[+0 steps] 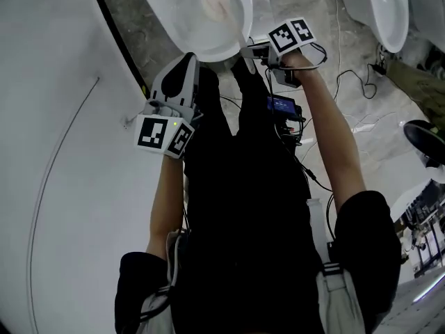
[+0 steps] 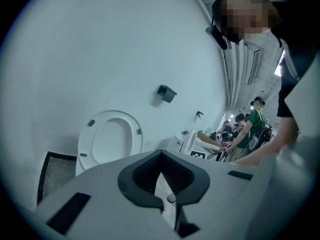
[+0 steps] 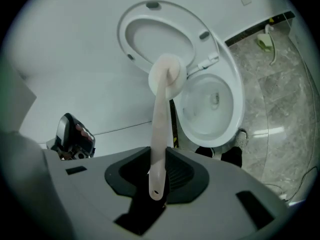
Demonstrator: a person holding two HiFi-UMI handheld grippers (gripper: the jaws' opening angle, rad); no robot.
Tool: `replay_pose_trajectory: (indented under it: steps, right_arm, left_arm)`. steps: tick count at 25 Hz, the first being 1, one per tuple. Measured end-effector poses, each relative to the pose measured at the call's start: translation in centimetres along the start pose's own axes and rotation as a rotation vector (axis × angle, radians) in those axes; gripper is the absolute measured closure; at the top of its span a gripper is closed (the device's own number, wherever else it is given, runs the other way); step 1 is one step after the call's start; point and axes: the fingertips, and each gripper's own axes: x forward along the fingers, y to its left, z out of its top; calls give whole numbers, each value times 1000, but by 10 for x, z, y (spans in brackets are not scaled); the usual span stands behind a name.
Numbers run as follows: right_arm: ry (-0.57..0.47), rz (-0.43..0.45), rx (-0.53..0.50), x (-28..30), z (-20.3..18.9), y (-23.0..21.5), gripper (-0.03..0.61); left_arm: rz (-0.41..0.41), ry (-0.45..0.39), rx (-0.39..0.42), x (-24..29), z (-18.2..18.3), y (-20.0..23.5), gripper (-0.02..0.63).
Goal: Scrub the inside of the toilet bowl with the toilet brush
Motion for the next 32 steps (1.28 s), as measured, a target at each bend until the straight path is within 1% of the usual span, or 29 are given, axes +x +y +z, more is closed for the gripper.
replay_pose_trajectory:
  steps: [3, 6, 11, 15, 20, 24, 26, 32]
  right_arm:
    - [-45, 47, -35, -44, 14, 26, 477]
    - [-90, 81, -77, -73, 26, 56, 477]
    - [-149, 123, -144, -99, 28, 105, 477]
    - [-188, 149, -212, -115, 36, 138, 477]
    - [-219, 162, -268, -131, 29, 167, 477]
    - [-239, 191, -295, -144, 25, 181, 477]
    - [-246, 206, -302, -148, 21, 186, 477]
    - [-243, 223, -303, -146, 11, 194, 477]
  left_arm:
    - [7, -13, -11, 10, 26, -27, 604]
    - [25, -43, -12, 7, 44, -40, 604]
    - [37, -73, -18, -11, 56, -58, 604]
    - [46, -138, -11, -13, 73, -64, 604]
    - [48, -190, 15, -21, 92, -74, 604]
    - [83, -232, 22, -33, 94, -76, 604]
    - [115, -251, 3, -43, 89, -73, 604]
    - [226, -244, -43, -79, 77, -58, 604]
